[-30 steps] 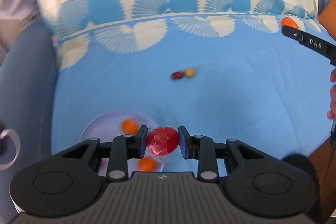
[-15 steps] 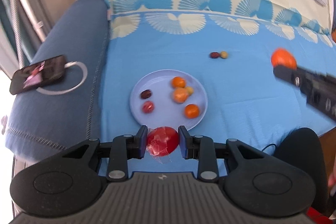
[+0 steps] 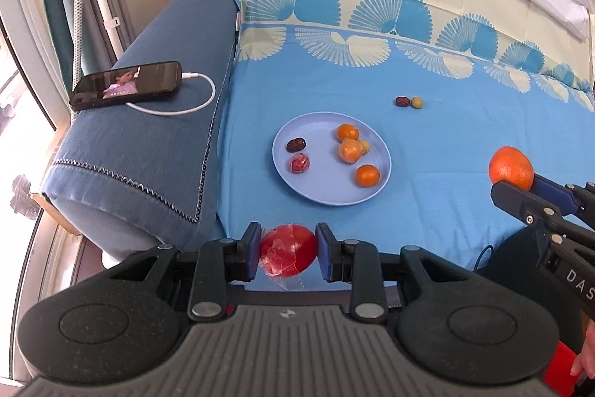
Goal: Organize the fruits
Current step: 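Carry the bagged red plum and orange over the plate with both tools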
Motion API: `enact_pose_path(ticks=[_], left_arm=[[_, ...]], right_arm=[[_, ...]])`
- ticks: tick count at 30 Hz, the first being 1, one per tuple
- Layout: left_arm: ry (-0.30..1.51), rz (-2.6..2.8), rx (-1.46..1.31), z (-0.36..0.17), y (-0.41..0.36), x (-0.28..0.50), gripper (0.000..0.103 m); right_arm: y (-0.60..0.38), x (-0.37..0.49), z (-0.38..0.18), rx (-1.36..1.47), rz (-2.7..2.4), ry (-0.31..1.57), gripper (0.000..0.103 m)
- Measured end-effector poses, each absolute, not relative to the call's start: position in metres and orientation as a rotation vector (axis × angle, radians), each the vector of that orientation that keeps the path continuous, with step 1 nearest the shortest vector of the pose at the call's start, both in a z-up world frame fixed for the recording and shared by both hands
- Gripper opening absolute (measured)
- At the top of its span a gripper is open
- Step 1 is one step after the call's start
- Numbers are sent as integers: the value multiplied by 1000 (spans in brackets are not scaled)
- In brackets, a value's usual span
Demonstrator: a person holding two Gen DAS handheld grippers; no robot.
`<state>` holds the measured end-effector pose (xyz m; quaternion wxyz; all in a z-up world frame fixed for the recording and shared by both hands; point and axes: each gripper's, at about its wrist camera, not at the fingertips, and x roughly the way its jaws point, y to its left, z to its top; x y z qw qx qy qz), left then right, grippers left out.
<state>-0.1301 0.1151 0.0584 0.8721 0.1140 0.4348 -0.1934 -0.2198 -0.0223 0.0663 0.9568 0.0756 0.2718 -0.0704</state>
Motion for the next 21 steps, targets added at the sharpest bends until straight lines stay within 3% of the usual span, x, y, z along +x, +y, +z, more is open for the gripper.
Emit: enact_pose_path(ticks=[21], left_arm=[[938,-396,190,46,122,-108,35]], right_arm=[[-19,-200,59,109,-145,608,33]])
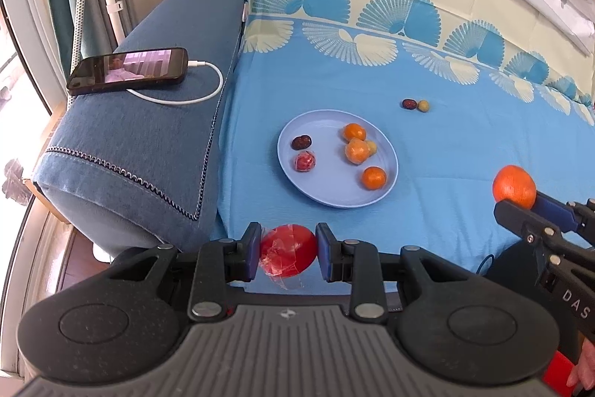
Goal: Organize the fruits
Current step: 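Carry the bagged red plum and orange over the plate with both tools, then open both tools to release the plum and orange onto the plate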
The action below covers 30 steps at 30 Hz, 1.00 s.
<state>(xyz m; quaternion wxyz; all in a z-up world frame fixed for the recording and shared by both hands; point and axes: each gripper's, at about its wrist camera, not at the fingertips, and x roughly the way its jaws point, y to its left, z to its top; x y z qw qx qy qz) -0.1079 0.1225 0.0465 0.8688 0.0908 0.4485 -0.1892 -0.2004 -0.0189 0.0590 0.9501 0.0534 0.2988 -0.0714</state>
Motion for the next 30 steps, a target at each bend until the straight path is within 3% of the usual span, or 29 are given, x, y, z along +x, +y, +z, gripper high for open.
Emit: enact_pose_path(ticks=[19,30], left_arm=[[958,-412,185,31,74,-31,35],[1006,-422,243,-9,32,30,35]], right_arm=[[-35,-131,26,140,-121,700,33],[-63,-69,-13,184,-136,787,33]])
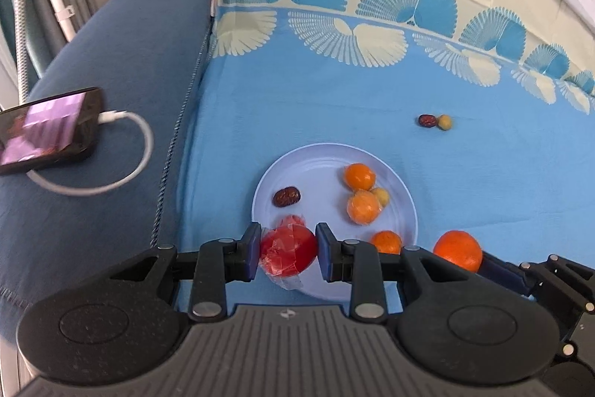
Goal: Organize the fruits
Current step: 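Open both tools to release the plum and orange onto the plate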
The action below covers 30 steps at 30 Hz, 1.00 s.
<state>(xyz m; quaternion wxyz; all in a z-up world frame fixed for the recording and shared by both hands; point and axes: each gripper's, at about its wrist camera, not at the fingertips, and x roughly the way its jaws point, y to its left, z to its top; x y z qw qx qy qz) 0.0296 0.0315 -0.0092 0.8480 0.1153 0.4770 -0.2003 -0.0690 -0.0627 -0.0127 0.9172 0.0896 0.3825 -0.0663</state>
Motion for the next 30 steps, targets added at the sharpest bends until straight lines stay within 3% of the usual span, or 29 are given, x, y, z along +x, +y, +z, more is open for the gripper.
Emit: enact_pose_path(ticks=[17,18,19,20,21,22,23,30], left_arm=[[1070,-415,333,-91,-7,94,35],[1073,-419,329,-93,-7,96,38],[1073,-425,328,-93,-8,96,54],[1066,-429,326,-93,-8,96,66],[1049,-428,324,-90,-8,95,92],[1025,-419,324,-87,-7,93,102],[991,-409,323,-82,-5,89,103],[954,-415,385,-54,14,48,103]], right_arm=[[-86,10,-85,215,-108,932,33],[-88,13,-88,217,-106,938,35],[-89,15,-89,221,-109,942,35],[-92,17,-90,225,-115,941,41],[-93,19,-90,228,-118,942,47],[-95,20,-88,232,-119,941,59],[-96,19,-86,234,-127,938,70],[-94,-19,-53,202,-172,900,95]])
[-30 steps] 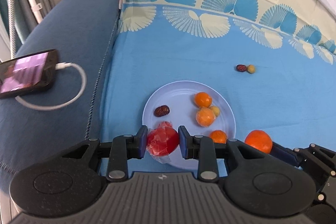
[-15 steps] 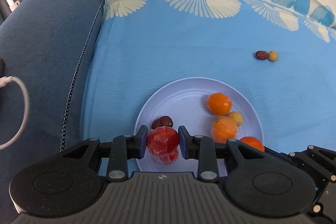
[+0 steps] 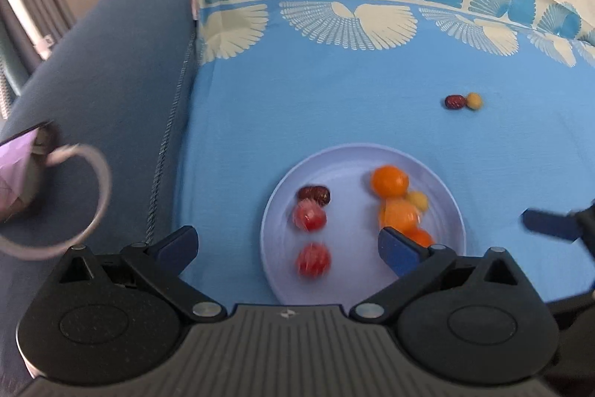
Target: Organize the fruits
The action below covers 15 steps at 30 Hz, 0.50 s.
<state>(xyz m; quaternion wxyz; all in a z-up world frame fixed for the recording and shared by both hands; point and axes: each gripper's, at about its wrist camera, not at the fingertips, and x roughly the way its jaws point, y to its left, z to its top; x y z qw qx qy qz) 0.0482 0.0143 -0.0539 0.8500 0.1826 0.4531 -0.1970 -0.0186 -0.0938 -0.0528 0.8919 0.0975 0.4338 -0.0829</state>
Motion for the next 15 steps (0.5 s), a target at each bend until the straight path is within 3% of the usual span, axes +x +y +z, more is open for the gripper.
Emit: enact_pose_path(ticks=[5,15], left_arm=[[1029,-351,387,-42,39,9,103],[1028,-265,344,-16,82,-55,103]], right_arm=[[-80,-62,-29,201,-219,890,102],[-43,-128,7,186,-235,796,102]])
